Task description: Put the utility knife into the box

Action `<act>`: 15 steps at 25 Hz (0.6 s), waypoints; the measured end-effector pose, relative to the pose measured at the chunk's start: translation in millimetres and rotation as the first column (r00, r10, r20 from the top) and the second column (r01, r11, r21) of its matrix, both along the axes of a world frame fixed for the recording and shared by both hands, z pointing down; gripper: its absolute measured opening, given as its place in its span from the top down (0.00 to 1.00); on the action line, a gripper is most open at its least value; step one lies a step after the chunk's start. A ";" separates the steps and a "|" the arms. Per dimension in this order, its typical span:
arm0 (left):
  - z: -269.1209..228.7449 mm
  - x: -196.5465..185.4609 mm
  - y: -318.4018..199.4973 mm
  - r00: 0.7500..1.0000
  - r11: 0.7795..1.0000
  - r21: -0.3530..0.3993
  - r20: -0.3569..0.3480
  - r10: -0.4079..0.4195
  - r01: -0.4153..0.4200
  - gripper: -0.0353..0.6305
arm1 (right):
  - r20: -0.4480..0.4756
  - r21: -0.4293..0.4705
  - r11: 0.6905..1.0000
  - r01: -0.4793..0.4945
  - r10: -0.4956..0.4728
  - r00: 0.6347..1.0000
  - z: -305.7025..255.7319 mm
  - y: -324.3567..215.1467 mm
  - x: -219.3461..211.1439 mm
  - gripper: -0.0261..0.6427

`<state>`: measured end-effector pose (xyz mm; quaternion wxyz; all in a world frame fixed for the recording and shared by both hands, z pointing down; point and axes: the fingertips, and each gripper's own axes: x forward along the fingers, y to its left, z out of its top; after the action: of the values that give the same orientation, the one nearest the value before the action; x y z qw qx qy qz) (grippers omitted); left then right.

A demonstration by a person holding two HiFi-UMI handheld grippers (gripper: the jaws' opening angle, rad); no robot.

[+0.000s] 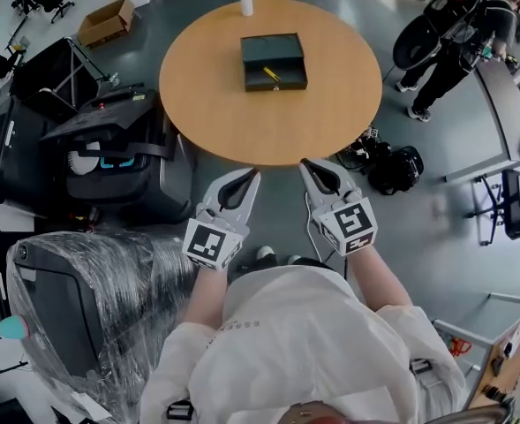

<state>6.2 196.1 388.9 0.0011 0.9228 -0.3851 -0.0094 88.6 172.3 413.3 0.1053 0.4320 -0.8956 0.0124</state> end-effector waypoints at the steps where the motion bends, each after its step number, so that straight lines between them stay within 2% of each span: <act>1: 0.3 3.0 3.6 1.000 1.000 -0.002 0.000 -0.003 0.003 0.92 | 0.000 -0.002 1.000 0.000 0.000 1.000 0.1 3.4 3.0 0.97; 9: -8.0 33.3 30.6 1.000 1.000 0.008 0.020 -0.010 0.010 0.92 | -0.027 -0.009 1.000 0.013 -0.013 1.000 -3.3 29.2 36.3 0.97; 15: -4.8 47.5 45.7 1.000 1.000 -0.002 0.022 -0.016 0.016 0.92 | 0.009 -0.046 0.999 -0.005 0.006 1.000 -2.7 46.3 57.0 0.97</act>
<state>53.7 241.8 384.0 -0.0020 0.9199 -0.3922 0.0012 145.6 218.6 410.6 0.1111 0.4318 -0.8944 0.0354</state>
